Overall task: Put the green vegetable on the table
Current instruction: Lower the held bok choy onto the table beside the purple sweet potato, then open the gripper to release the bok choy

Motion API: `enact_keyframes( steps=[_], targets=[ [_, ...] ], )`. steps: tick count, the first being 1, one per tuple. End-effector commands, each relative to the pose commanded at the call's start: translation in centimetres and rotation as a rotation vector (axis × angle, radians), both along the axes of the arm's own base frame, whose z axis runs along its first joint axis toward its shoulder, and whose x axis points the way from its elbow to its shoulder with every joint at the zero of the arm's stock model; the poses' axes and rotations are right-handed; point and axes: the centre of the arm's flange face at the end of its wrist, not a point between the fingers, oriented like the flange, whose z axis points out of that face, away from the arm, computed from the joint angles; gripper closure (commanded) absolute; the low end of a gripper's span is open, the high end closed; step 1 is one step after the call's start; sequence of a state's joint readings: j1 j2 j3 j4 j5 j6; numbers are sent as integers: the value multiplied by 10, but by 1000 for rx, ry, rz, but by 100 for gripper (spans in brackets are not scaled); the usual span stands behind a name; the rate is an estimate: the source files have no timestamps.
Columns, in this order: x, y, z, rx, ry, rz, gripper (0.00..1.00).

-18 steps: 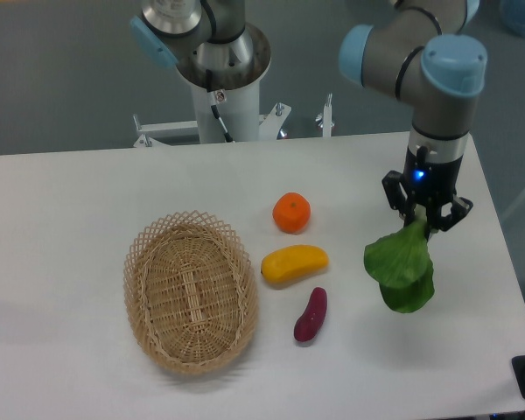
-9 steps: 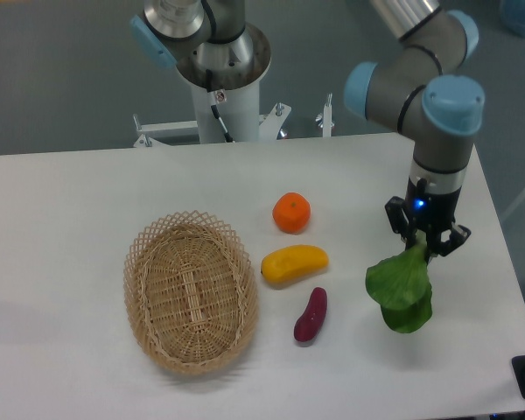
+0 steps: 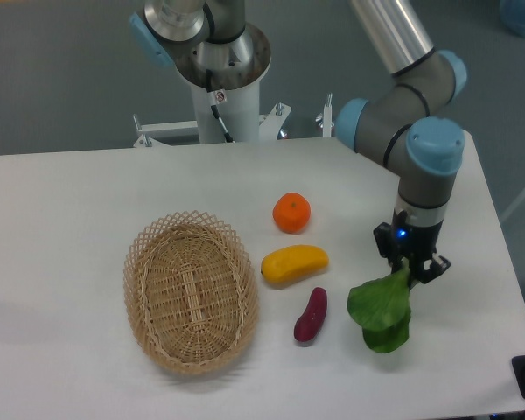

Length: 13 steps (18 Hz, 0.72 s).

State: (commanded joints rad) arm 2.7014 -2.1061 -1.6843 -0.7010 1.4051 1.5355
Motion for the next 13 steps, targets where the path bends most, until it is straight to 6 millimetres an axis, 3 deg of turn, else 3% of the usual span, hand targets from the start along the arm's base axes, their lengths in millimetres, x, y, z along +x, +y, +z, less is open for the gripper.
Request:
enact_keyframes(
  steps=[6, 7, 10, 11, 13],
  targets=[
    [9, -3, -15, -16, -28, -13, 60],
    [10, -4, -16, -16, -29, -12, 54],
    [6, -2, -10, -10, -13, -15, 5],
    [4, -1, -7, -7, -8, -15, 0],
    [3, 0, -2, -3, 0, -13, 0]
  ],
)
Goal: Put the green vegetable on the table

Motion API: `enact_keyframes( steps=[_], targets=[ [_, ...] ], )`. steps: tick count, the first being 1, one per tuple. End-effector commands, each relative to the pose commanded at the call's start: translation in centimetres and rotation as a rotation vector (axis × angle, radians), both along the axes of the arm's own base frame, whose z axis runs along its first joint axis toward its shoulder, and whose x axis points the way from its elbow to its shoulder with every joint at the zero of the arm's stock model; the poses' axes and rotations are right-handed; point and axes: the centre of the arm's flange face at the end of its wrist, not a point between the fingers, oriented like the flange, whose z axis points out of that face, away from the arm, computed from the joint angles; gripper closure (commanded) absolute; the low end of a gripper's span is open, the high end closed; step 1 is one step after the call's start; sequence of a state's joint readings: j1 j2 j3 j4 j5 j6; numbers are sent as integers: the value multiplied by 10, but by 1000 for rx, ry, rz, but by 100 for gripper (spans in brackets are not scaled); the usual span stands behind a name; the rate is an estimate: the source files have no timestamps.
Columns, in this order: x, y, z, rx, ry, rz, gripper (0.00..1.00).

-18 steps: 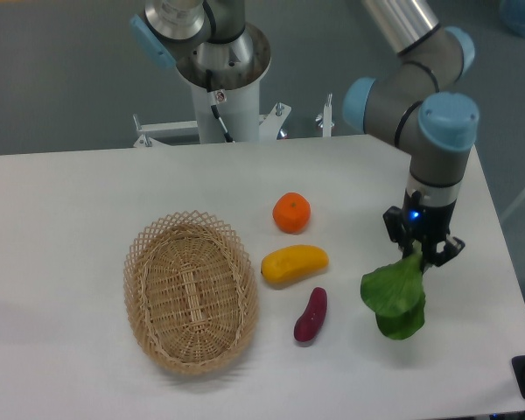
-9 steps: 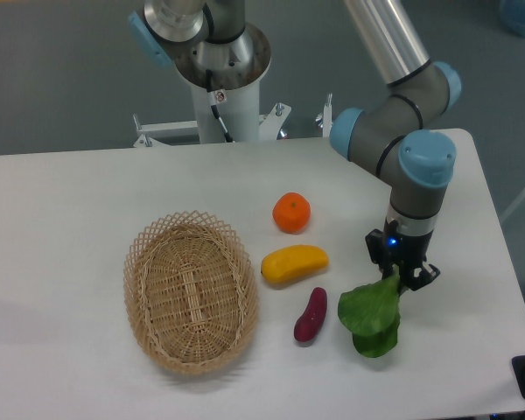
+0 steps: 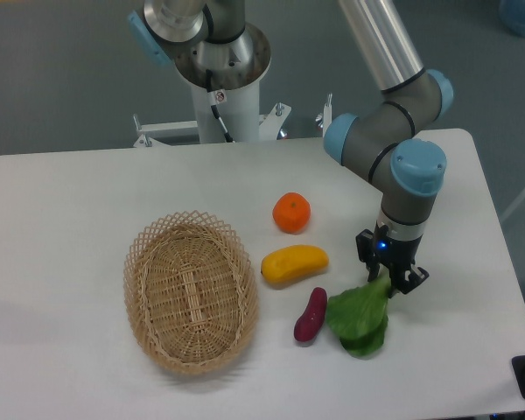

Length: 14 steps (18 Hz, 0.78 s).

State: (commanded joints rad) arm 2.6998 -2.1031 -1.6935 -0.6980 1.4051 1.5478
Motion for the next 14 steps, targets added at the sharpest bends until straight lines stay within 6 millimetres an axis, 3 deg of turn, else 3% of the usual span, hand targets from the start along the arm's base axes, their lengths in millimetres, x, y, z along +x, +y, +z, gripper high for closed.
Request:
enact_keyframes(
  steps=[5, 10, 14],
  targets=[
    [-2, 1, 27, 20, 37, 10, 0],
    [-18, 9, 102, 78, 161, 12, 0],
    [-24, 8, 135, 84, 219, 21, 0]
  ],
)
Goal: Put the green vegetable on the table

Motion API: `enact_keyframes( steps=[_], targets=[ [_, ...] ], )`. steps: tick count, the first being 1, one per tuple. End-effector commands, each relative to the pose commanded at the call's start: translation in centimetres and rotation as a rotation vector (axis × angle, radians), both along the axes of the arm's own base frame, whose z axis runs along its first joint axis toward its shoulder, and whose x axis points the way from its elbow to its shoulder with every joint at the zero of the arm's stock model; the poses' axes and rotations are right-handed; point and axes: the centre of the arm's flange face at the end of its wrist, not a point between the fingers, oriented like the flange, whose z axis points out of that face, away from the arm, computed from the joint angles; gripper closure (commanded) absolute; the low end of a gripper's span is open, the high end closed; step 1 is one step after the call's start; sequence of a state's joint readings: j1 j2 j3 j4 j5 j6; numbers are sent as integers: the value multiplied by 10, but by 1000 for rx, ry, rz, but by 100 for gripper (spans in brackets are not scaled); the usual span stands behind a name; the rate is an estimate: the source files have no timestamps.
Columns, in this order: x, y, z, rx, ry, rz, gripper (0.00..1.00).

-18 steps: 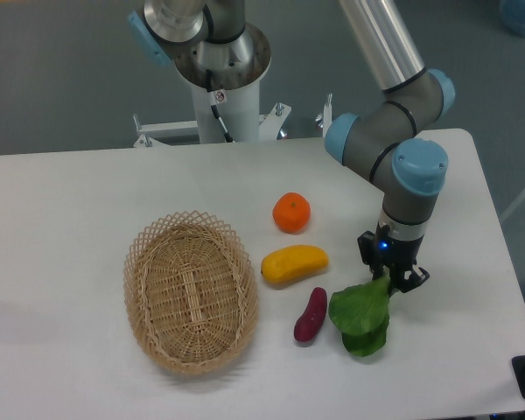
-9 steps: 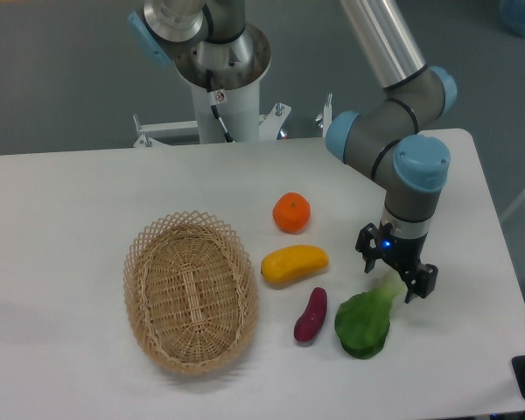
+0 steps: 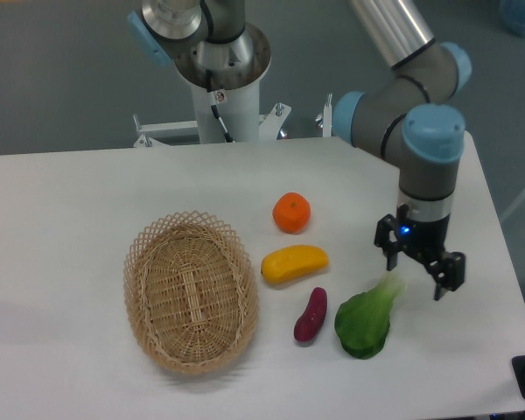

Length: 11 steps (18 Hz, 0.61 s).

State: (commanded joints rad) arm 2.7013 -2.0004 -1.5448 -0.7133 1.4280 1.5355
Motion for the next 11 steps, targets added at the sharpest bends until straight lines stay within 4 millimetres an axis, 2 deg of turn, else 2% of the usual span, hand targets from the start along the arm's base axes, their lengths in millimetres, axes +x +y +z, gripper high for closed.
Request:
enact_keyframes(
  steps=[2, 8, 11],
  targets=[
    [-4, -4, 21, 8, 34, 6, 0],
    [-16, -26, 64, -15, 3, 31, 0],
    [-25, -42, 75, -42, -21, 24, 0]
  ],
)
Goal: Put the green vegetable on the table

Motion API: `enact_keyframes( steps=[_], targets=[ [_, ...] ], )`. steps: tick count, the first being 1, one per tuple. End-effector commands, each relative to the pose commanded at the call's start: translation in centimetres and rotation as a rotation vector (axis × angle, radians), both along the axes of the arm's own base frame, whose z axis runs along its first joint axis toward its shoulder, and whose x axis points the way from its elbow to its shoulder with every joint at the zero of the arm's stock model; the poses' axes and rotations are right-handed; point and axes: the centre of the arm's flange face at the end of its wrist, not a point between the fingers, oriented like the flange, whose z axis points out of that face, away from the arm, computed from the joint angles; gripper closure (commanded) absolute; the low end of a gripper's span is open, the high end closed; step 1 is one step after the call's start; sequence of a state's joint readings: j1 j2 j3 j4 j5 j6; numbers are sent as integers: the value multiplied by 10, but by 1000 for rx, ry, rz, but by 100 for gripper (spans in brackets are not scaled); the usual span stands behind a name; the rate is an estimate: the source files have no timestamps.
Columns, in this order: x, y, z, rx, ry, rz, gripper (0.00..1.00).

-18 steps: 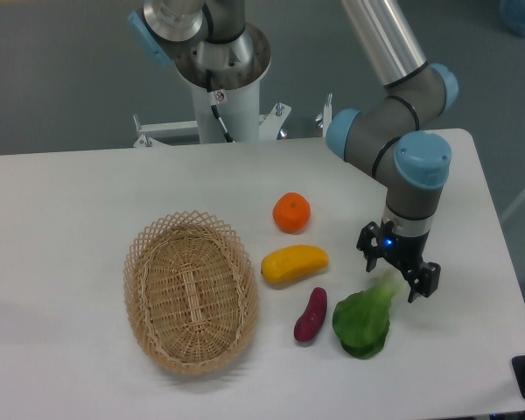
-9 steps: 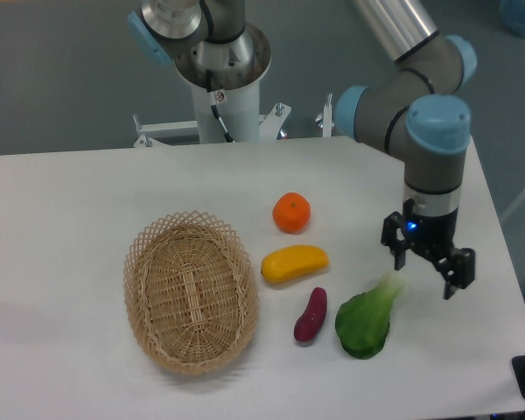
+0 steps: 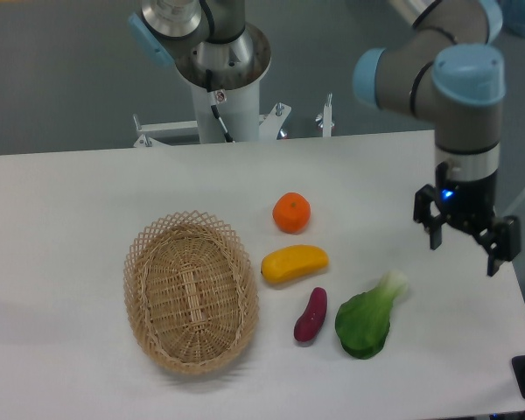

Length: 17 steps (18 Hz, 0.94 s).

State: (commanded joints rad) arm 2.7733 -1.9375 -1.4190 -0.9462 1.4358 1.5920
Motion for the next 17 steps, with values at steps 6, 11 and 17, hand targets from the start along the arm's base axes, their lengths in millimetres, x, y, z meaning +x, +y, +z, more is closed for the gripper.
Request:
enact_keyframes(
  steps=[6, 11, 17],
  targets=[
    [-17, -63, 12, -75, -14, -73, 0],
    [-29, -121, 14, -139, -52, -167, 0],
    [-32, -132, 14, -108, -60, -159, 0]
  ],
)
